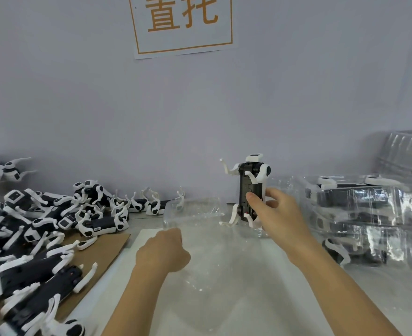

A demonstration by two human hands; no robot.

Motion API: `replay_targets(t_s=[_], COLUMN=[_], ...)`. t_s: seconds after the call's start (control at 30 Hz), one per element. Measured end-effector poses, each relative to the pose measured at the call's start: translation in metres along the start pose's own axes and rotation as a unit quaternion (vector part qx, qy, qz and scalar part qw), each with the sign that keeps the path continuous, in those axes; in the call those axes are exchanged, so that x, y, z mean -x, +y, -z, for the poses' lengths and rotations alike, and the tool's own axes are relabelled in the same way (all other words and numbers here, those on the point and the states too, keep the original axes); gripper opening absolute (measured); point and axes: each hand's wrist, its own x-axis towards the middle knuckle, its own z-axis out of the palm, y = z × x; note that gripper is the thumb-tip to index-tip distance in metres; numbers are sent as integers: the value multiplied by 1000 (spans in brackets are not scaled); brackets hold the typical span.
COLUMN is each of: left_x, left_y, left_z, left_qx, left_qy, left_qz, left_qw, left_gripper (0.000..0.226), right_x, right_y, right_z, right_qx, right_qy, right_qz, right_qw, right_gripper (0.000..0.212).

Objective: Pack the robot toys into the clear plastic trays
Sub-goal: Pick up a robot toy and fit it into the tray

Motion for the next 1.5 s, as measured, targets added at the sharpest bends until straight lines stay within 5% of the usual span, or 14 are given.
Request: replay_targets(t_s=[0.13,0.27,0.4,0.5,0.6,0.73,0.9,1.03,1.13,1.3,1.5], left_x=[10,15,1,2,5,-2,4,0,-5,-10,-7], left_y=[14,26,26,33,38,44,65,55,30,8,1], left_z=[6,16,-3,-32,-48,-47,-43,-41,-41,-30,-12], left_qx=[42,77,101,332,495,555,470,416,434,368,210], left_qy=[-81,-172,21,-6,-90,-27,93,151,73,77,-38], left_qz=[13,-2,-100,-180,-127,-21,108,44,-34,-10,-52], left_qw=[996,982,990,926,855,831,871,896,898,927,976], left_gripper=[28,68,41,73,88,81,61,54,43,12,28], right_x=[-1,1,0,1,3,4,1,-1,-1,0,3], right_y=[1,-2,-4,-5,-5,-5,-5,-6,-6,-10,-10], right_z=[2,7,9,6,3,1,5,10,13,13,11], right_qx=[9,35,72,75,81,87,113,159,217,265,331], right_qy=[-6,-7,-2,-4,-17,-17,2,7,-5,-53,-40], right_qz=[-5,-3,11,19,18,16,19,31,47,48,59], right_qw=[1000,999,997,997,996,996,993,987,975,961,941], right_gripper=[12,14,14,12,14,18,16,21,17,17,18])
